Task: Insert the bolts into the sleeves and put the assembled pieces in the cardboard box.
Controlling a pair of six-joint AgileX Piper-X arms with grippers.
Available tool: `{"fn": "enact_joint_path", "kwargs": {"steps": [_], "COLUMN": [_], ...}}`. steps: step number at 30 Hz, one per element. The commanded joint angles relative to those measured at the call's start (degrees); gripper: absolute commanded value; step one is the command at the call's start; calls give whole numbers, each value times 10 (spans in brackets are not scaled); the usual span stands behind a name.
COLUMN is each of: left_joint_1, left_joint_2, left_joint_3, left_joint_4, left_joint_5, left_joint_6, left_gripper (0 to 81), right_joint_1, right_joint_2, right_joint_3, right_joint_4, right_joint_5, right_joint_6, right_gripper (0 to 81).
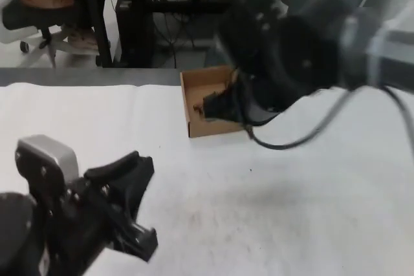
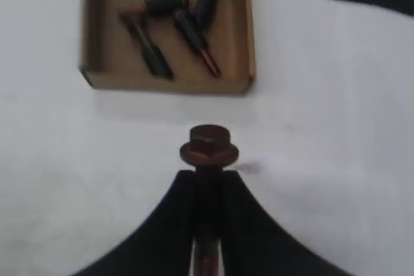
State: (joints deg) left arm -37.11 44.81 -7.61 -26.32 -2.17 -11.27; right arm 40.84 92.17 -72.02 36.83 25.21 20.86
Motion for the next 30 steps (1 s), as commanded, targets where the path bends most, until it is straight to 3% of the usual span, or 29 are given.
{"fn": "enact_joint_path", "kwargs": {"steps": [1, 6, 13, 22, 30], "left_joint_1": [-38, -86, -104, -104, -104], "left_joint_2": [20, 92, 217, 311, 316], "left_joint_3": [1, 1, 1, -2, -11], "left_joint_4": [-27, -73, -228, -367, -420], "left_joint_5": [-14, -16, -16, -11, -9], "left_joint_6": [25, 43, 43, 43, 43], "left_gripper": [18, 18, 18, 18, 18], "right_joint_1": [10, 27, 38, 38, 38], "right_joint_2": [-65, -160, -227, -231, -231], "right_joint_3": [82, 226, 364, 376, 377], "right_joint_4": [-122, -316, -582, -611, -611], "right_joint_5": [-55, -141, -260, -348, -372], "right_joint_6": [-40, -88, -89, -85, -85], "right_gripper": [4, 4, 4, 4, 4]}}
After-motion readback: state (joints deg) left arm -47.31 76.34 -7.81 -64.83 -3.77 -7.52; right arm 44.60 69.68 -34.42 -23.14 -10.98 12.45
